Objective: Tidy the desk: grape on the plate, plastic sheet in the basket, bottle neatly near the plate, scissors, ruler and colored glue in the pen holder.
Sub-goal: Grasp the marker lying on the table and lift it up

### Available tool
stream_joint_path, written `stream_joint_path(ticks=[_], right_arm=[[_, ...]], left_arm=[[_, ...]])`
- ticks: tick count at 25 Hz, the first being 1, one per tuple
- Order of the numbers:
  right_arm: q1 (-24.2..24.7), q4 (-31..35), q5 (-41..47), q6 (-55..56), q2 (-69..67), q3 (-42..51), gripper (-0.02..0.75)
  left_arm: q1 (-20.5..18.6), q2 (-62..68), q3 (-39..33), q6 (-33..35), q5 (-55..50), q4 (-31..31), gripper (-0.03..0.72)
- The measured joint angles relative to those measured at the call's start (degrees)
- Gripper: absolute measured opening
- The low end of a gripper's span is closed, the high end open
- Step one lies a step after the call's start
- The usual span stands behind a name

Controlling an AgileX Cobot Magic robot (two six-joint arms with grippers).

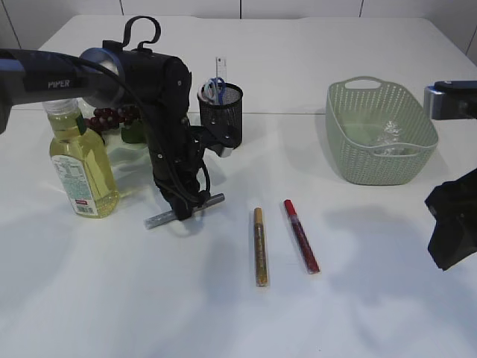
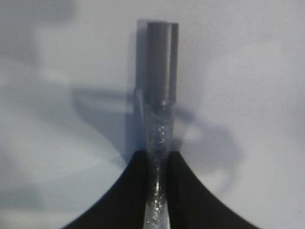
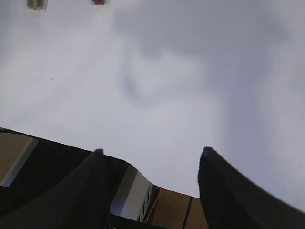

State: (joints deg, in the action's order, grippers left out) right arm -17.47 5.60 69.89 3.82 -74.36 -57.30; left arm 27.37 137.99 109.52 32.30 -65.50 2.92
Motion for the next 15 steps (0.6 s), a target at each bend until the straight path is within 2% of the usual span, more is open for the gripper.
stream_joint_path(ticks=[5,15], right_arm=[[0.0,0.0,0.0,-0.12,0.0,0.0,0.475],[0.0,0.0,0.0,-0.12,0.0,0.0,0.475]], left_arm=[[0.0,0.0,0.0,-0.75,0.0,1.95,0.069],[1.08,-3.17,0.0,-12.06,-0.08,2.31,0.069]])
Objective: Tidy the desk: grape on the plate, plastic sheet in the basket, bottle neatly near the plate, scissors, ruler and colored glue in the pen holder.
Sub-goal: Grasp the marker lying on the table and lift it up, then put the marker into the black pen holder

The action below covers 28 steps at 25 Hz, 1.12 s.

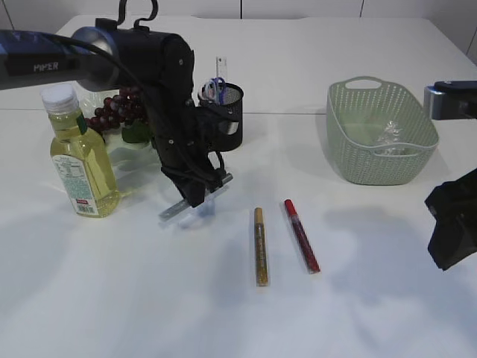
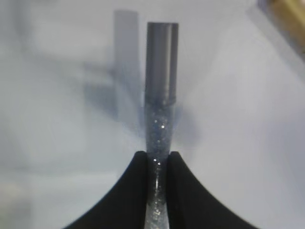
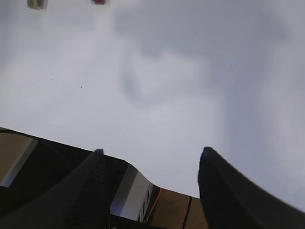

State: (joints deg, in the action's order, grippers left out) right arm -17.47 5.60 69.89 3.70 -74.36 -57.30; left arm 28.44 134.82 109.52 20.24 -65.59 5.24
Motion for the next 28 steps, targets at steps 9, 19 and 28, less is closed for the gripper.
stream_joint_path(ticks=[9,19,28], right_arm=[[0.0,0.0,0.0,-0.1,0.0,0.0,0.475],[0.0,0.12,0.0,-1.04,0.0,0.0,0.475],[0.0,0.12,0.0,-1.23,0.0,0.0,0.475]], left_arm=[[2.97,-2.79,0.0,-17.0,-1.51,2.72,0.07],[6.31,-2.92,-0.44,-21.51,4.87,6.04,0.07],[6.54,-12.92,-19.55,-24.43,28.35,5.92,0.07]])
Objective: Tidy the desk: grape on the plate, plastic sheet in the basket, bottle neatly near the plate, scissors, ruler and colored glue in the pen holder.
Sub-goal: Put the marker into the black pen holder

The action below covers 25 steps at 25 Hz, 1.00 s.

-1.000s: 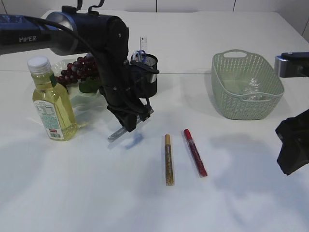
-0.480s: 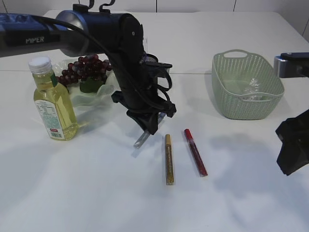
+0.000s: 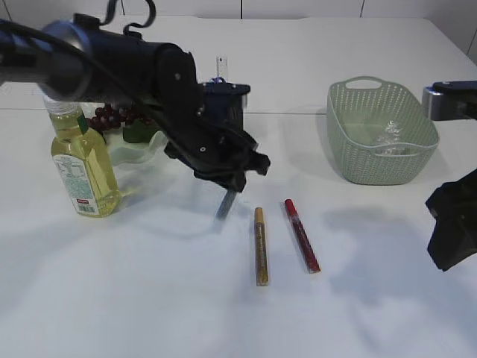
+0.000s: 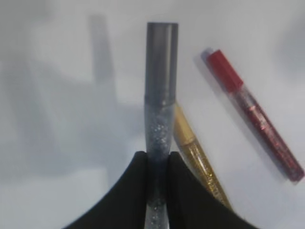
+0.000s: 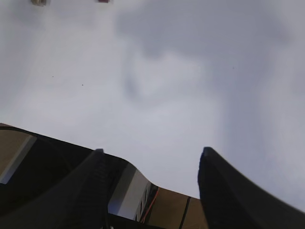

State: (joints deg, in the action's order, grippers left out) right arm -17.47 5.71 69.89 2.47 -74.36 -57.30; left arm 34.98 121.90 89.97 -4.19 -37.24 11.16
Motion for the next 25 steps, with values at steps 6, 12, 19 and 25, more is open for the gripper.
stream_joint_path(ticks=[6,12,19,25], right_arm=[[0.0,0.0,0.0,-0.72,0.0,0.0,0.475],[0.0,0.0,0.0,-1.58,-0.03,0.0,0.475],[0.0,0.0,0.0,-1.68,-0.03,0.0,0.475],[0.0,0.61,0.0,-1.68,-0.03,0.0,0.475]], left_arm=[[0.0,-8.34,-10.07,-0.08,23.3,-0.51,0.07],[0.0,-8.22,-14.02,-0.08,46.48,-4.55,0.07],[-2.09,-3.96,-13.47,1.91,66.7,-8.56,0.07],[-5.56,0.83,-8.96,2.0,71.98,-8.56,0.071]])
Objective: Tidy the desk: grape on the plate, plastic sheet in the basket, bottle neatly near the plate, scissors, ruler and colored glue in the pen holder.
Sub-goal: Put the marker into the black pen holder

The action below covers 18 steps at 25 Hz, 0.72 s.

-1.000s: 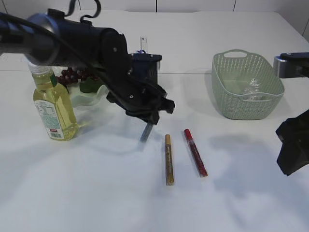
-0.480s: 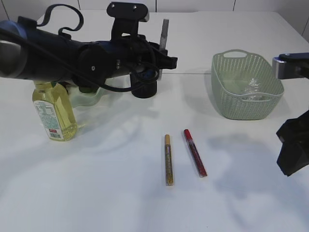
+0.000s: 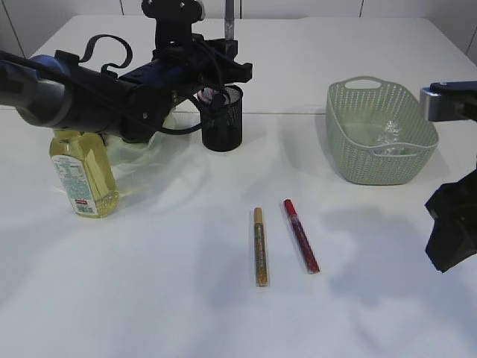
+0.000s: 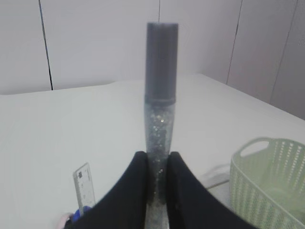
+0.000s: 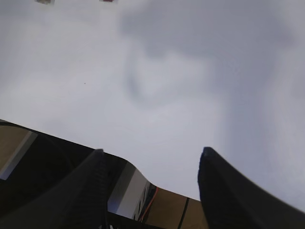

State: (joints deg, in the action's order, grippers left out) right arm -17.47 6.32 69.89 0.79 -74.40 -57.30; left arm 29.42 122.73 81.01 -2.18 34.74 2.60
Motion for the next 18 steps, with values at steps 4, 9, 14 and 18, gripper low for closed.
stream_joint_path(ticks=[4,9,14,18], right_arm=[[0.0,0.14,0.0,-0.37,0.0,0.0,0.475],[0.0,0.14,0.0,-0.79,0.0,0.0,0.475],[0.0,0.14,0.0,-1.32,0.0,0.0,0.475],[0.0,0.14,0.0,-1.59,0.0,0.0,0.475]], left_arm=[[-0.91,2.81,4.55,0.12,0.56,-0.1,0.071],[-1.83,6.35,9.7,0.3,-0.42,-0.22,0.071],[-2.07,8.97,13.83,0.44,-2.6,-0.22,0.071],[-2.16,11.04,15.87,0.96,-4.01,-0.22,0.071]])
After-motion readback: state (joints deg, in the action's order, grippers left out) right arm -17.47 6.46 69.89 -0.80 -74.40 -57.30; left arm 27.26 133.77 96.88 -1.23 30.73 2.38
